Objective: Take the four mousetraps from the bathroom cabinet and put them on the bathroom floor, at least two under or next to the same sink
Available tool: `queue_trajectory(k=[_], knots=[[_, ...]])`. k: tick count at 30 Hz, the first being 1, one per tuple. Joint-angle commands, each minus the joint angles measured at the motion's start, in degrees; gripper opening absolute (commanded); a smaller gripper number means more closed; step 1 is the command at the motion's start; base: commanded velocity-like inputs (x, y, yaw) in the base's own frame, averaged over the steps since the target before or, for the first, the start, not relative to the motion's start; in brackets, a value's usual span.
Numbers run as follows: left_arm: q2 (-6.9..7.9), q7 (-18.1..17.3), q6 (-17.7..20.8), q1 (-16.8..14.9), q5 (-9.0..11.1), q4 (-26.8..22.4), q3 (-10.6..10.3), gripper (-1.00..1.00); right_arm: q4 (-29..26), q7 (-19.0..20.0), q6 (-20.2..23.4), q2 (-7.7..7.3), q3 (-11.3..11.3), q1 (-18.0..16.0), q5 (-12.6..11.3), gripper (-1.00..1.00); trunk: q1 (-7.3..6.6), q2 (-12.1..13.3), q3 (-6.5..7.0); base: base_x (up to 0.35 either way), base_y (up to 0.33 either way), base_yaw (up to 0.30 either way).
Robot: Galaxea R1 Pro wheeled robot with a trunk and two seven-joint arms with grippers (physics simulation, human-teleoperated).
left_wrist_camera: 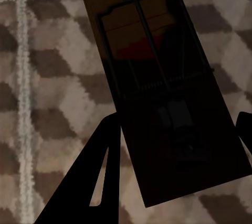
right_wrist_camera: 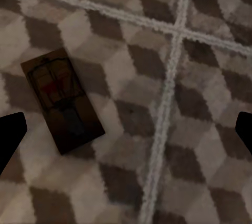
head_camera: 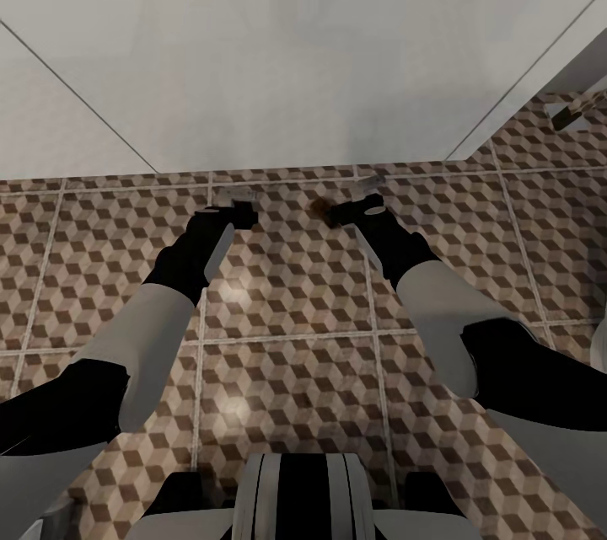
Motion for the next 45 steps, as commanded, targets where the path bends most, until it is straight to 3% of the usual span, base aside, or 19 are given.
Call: queue_trajectory(k=[1, 45], knots=[[0.03, 0.5, 0.3, 0.0, 0.3, -0.1, -0.2, -1.0, -0.1, -0.2, 0.2, 0.0, 0.2, 0.0, 0.5, 1.0, -0.01, 0.0, -0.03, 0.0, 0.0, 0.0], [-0.02, 0.4, 0.3, 0.0, 0.3, 0.9, -0.2, -1.0, -0.2, 1.3, -2.7, 0.0, 0.2, 0.0, 0.5, 1.0, -0.01, 0.0, -0.03, 0.0, 0.0, 0.0]])
